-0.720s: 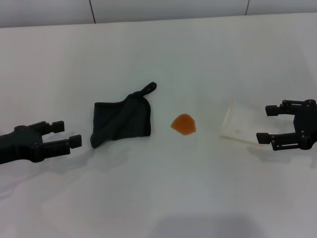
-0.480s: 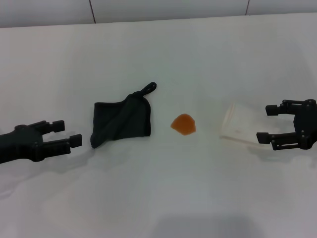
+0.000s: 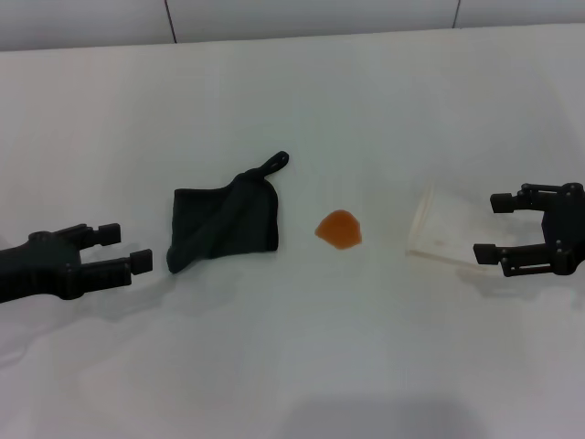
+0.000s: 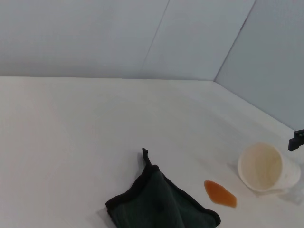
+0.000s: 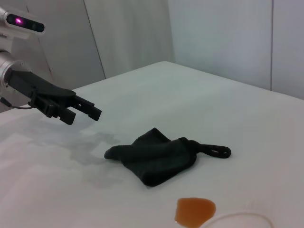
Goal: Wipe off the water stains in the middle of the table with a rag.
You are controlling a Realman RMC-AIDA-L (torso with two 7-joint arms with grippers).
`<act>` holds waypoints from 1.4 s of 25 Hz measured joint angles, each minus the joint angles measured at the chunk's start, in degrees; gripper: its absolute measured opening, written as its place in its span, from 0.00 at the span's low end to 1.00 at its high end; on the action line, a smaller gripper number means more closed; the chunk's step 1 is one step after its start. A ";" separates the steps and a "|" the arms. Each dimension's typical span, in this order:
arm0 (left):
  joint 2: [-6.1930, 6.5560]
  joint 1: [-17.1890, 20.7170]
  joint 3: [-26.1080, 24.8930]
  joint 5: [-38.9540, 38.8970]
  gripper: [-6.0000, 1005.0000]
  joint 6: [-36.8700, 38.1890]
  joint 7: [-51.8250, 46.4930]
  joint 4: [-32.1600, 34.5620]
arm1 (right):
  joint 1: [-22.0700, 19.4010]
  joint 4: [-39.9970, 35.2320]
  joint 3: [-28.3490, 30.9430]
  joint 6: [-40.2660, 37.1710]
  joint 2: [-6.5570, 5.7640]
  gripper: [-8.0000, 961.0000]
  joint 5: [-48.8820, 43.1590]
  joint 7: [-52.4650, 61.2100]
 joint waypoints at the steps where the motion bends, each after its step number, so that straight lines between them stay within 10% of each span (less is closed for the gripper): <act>1: -0.01 0.00 0.03 0.01 0.86 0.00 0.00 0.00 | 0.01 0.00 0.00 0.00 0.00 0.88 0.00 0.01; 15: 0.15 0.01 -0.31 0.10 0.86 0.00 0.00 0.00 | 1.31 -15.46 -3.05 -1.51 -0.44 0.88 -6.47 14.69; 35: 0.22 -0.28 -0.28 0.03 0.85 0.00 -0.09 0.06 | 14.26 -30.71 -20.25 -8.55 -0.05 0.88 -25.86 34.47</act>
